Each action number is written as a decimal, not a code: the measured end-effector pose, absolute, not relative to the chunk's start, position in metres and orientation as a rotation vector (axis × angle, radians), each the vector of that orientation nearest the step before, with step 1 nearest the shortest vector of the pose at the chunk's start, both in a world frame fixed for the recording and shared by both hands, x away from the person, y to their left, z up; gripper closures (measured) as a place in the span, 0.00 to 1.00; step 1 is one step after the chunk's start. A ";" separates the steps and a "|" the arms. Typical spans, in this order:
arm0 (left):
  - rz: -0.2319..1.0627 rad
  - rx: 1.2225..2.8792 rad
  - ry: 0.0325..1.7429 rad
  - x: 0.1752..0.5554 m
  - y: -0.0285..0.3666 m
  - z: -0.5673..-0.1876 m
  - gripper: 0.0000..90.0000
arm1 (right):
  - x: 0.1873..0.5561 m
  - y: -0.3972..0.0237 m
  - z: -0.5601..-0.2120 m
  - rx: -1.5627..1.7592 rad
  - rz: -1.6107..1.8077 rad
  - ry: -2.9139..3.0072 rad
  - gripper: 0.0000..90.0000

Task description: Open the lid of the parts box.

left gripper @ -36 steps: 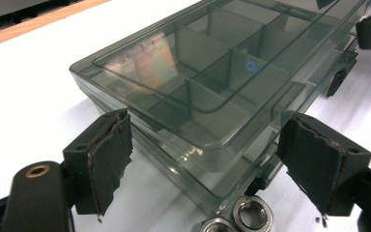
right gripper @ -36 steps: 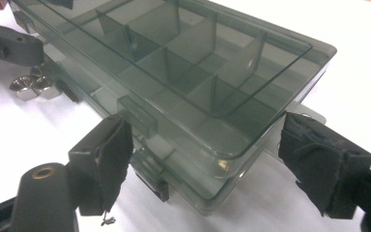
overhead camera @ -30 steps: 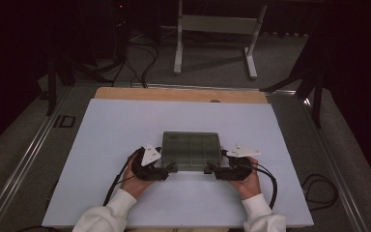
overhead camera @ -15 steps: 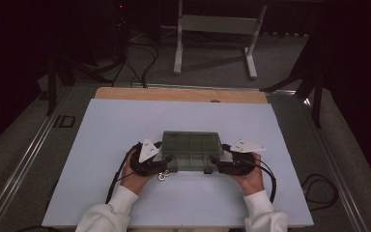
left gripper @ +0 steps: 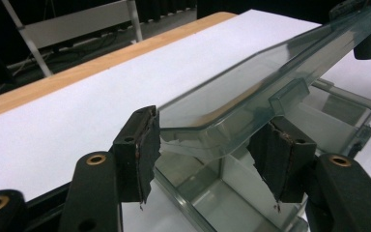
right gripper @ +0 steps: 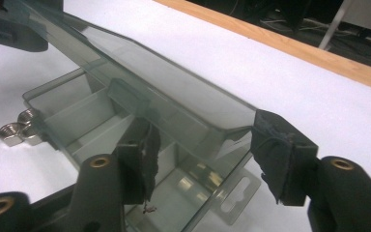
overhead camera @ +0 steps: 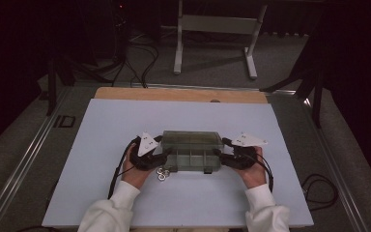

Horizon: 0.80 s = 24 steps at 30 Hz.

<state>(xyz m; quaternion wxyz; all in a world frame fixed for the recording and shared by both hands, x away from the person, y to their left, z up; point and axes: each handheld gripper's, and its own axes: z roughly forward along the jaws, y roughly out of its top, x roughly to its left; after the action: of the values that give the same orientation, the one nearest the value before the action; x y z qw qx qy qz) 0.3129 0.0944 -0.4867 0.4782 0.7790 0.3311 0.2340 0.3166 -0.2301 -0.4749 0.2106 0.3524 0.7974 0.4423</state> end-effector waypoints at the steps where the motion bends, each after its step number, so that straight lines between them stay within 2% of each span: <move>1: 0.570 1.900 0.811 0.314 0.094 -0.485 0.50 | 0.317 -0.230 -0.475 0.979 1.227 2.214 0.50; 24: 0.577 1.852 0.862 0.342 0.093 -0.468 0.61 | 0.350 -0.223 -0.462 1.051 1.202 2.158 0.58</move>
<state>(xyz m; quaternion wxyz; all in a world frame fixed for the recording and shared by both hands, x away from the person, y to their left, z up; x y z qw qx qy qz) 0.3416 0.0932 -0.4679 0.4879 0.7616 0.3546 0.2371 0.3501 -0.2230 -0.4620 0.2266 0.3815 0.7829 0.4361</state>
